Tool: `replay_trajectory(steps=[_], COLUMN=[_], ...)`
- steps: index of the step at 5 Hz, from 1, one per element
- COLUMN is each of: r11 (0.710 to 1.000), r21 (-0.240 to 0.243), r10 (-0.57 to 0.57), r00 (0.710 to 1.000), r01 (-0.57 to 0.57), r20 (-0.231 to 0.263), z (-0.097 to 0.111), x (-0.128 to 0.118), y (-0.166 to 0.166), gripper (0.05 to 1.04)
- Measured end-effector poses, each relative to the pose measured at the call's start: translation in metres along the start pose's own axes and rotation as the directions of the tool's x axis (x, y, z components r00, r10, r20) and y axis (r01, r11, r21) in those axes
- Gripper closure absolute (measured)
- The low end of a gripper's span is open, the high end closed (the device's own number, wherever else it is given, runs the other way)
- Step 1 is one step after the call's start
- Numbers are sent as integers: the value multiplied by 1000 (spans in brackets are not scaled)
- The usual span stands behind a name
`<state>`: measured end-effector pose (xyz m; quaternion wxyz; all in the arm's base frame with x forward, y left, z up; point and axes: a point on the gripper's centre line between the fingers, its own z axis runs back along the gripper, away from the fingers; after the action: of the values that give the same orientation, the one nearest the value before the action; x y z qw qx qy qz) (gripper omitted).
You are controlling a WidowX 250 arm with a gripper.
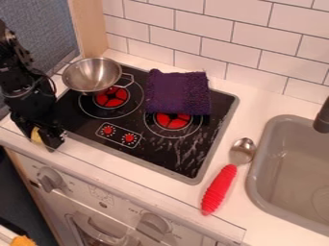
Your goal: Metio el objeto amarrillo en las canasta de plata
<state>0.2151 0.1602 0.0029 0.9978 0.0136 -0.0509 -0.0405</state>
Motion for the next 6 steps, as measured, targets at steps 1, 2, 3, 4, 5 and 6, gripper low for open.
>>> replay_trajectory(steps=[1,2,3,4,5,6], r11=[1000,999,998,998,996,995], r21=[-25,-38,-59,-53,-72,-72], r10=[13,14,41,44,70,76], r00=[1000,999,994,990,982,980], r01=[-13,-12,-35,-37,-58,-64], r20=[13,52,102,132,174,185], z=[6,22,43,58,75,77], x=[1,2,13,31,57,82], y=[-3,-4,-4,1,12,16], gripper=[405,405,405,405,405,405])
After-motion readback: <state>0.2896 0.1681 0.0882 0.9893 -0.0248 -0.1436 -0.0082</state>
